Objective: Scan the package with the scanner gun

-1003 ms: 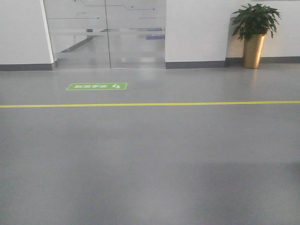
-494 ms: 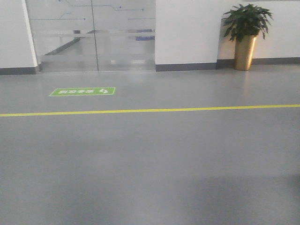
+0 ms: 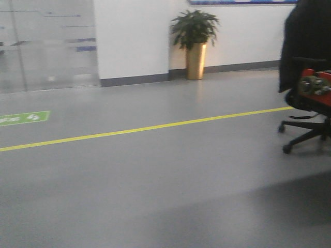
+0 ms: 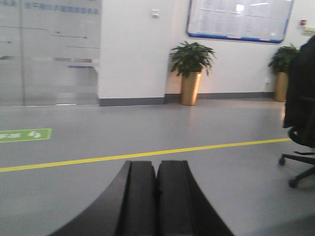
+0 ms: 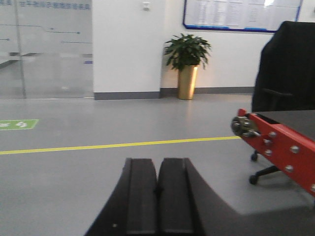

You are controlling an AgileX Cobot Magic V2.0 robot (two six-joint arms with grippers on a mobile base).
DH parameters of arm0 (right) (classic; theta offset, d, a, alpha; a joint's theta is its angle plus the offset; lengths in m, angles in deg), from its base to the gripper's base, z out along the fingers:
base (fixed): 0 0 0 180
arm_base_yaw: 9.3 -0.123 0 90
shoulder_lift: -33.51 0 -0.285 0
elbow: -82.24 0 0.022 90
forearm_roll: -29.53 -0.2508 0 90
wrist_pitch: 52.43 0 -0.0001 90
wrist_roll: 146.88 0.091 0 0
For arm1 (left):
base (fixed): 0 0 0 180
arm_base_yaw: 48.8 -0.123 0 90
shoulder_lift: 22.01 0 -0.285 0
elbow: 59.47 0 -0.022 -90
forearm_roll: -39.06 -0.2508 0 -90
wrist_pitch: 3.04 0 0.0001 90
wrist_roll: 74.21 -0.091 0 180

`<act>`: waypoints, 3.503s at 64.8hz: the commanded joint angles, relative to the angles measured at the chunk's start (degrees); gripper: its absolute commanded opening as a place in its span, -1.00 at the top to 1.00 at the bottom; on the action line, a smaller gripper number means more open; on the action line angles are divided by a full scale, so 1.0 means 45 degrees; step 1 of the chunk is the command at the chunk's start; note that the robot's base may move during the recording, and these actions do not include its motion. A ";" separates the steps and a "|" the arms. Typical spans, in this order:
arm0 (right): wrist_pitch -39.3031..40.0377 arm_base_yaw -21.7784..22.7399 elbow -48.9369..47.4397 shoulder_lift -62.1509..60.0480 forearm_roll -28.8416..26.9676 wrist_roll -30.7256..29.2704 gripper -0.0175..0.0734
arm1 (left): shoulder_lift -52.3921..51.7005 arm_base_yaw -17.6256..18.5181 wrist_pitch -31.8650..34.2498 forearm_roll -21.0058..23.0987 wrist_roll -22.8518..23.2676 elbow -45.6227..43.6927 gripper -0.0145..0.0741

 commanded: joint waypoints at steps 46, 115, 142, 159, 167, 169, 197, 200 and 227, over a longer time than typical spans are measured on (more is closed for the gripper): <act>0.0154 0.0027 -0.0006 -0.0036 -0.0042 -0.0084 0.98 | -0.0054 -0.0037 0.0256 0.0025 0.0061 -0.0027 0.92; 0.0154 0.0027 -0.0006 -0.0036 -0.0042 -0.0084 0.98 | -0.0054 -0.0037 0.0256 0.0025 0.0061 -0.0027 0.92; 0.0154 0.0027 -0.0006 -0.0036 -0.0042 -0.0084 0.98 | -0.0054 -0.0037 0.0256 0.0025 0.0061 -0.0027 0.92; 0.0154 0.0027 -0.0006 -0.0036 -0.0042 -0.0084 0.98 | -0.0054 -0.0037 0.0256 0.0025 0.0061 -0.0027 0.92; 0.0154 0.0027 -0.0006 -0.0036 -0.0042 -0.0084 0.98 | -0.0054 -0.0037 0.0256 0.0025 0.0061 -0.0027 0.92; 0.0154 0.0027 -0.0006 -0.0036 -0.0042 -0.0084 0.98 | -0.0054 -0.0037 0.0256 0.0025 0.0061 -0.0027 0.92; 0.0154 0.0027 -0.0006 -0.0036 -0.0042 -0.0084 0.98 | -0.0054 -0.0037 0.0256 0.0025 0.0061 -0.0027 0.92; 0.0154 0.0027 -0.0006 -0.0036 -0.0042 -0.0084 0.98 | -0.0054 -0.0037 0.0256 0.0025 0.0061 -0.0027 0.92; 0.0154 0.0027 -0.0006 -0.0036 -0.0042 -0.0084 0.98 | -0.0054 -0.0037 0.0256 0.0025 0.0061 -0.0027 0.92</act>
